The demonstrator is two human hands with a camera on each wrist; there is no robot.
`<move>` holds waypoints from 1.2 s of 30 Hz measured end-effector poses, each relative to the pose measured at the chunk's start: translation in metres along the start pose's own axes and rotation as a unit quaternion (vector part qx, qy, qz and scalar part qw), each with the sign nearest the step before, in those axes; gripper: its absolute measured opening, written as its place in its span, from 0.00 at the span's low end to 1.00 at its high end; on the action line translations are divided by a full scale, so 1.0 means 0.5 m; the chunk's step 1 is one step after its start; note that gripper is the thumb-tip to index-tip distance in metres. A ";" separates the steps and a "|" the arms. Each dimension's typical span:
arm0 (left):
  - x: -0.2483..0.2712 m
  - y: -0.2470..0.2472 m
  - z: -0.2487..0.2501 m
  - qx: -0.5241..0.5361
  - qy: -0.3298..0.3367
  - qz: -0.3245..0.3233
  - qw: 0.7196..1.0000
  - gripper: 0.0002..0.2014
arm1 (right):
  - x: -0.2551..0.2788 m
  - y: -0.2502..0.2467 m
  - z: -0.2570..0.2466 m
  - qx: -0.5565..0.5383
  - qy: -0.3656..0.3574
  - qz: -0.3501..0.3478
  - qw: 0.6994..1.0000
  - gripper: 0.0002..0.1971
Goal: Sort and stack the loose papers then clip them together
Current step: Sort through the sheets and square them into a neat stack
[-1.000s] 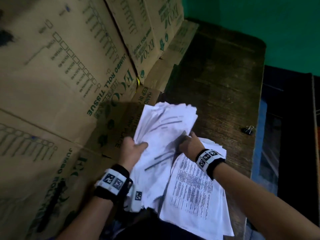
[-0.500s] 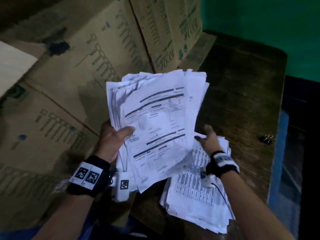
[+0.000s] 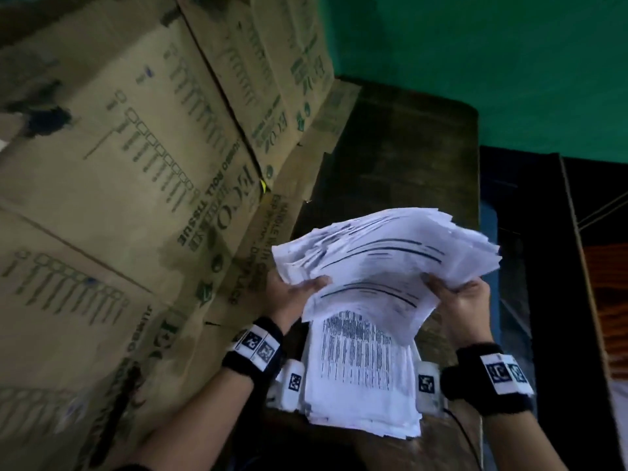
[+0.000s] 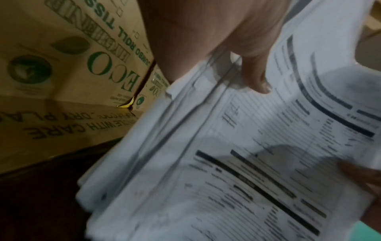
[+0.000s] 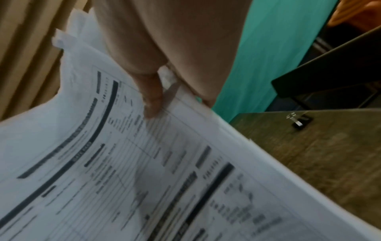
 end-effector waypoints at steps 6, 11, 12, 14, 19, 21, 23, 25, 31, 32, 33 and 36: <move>-0.008 0.014 0.017 -0.064 0.002 -0.109 0.992 0.25 | 0.008 -0.063 0.034 -0.007 0.007 -0.008 1.000 0.15; -0.034 0.021 0.017 -0.108 -0.006 -0.166 0.980 0.27 | -0.011 -0.027 0.044 0.015 0.039 -0.008 0.999 0.13; -0.034 0.023 0.017 -0.114 -0.002 -0.159 0.981 0.24 | -0.012 -0.016 0.043 0.027 0.039 0.000 0.999 0.11; -0.038 0.027 0.018 -0.109 0.001 -0.115 0.987 0.22 | -0.015 -0.005 0.034 0.040 0.013 0.020 0.999 0.08; -0.045 0.026 0.029 -0.080 0.025 -0.129 0.988 0.27 | -0.030 -0.036 0.029 0.048 -0.022 0.075 0.996 0.08; -0.048 0.023 0.032 -0.017 0.012 -0.219 0.975 0.28 | -0.033 -0.047 0.035 0.056 -0.013 0.079 0.995 0.10; -0.050 0.017 0.034 -0.023 -0.003 -0.258 0.966 0.32 | -0.034 -0.056 0.040 0.065 -0.002 0.086 0.994 0.11; -0.056 0.014 0.034 -0.046 -0.020 -0.241 0.969 0.14 | -0.037 -0.059 0.035 0.093 -0.003 0.082 0.992 0.12; -0.064 0.025 0.043 -0.056 -0.018 -0.205 0.977 0.12 | -0.041 -0.050 -0.051 0.195 -0.175 0.037 0.964 0.42; -0.062 0.025 0.041 -0.049 -0.022 -0.209 0.976 0.12 | -0.039 -0.047 -0.068 0.252 -0.225 0.025 0.941 0.43; -0.061 0.026 0.046 -0.045 -0.017 -0.208 0.977 0.13 | -0.039 -0.043 -0.083 0.327 -0.277 0.019 0.903 0.42; -0.056 0.028 0.048 -0.040 -0.005 -0.191 0.981 0.17 | -0.027 0.001 -0.114 0.537 -0.387 -0.043 0.748 0.37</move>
Point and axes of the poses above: each hand's wrist, its own x-axis away from the middle knuckle, its own y-axis out of the palm, z = x × y, the point moved 1 cm from there along -x, towards the middle knuckle, and after that the axes turned 5 degrees about -y, right-handed, at the moved point
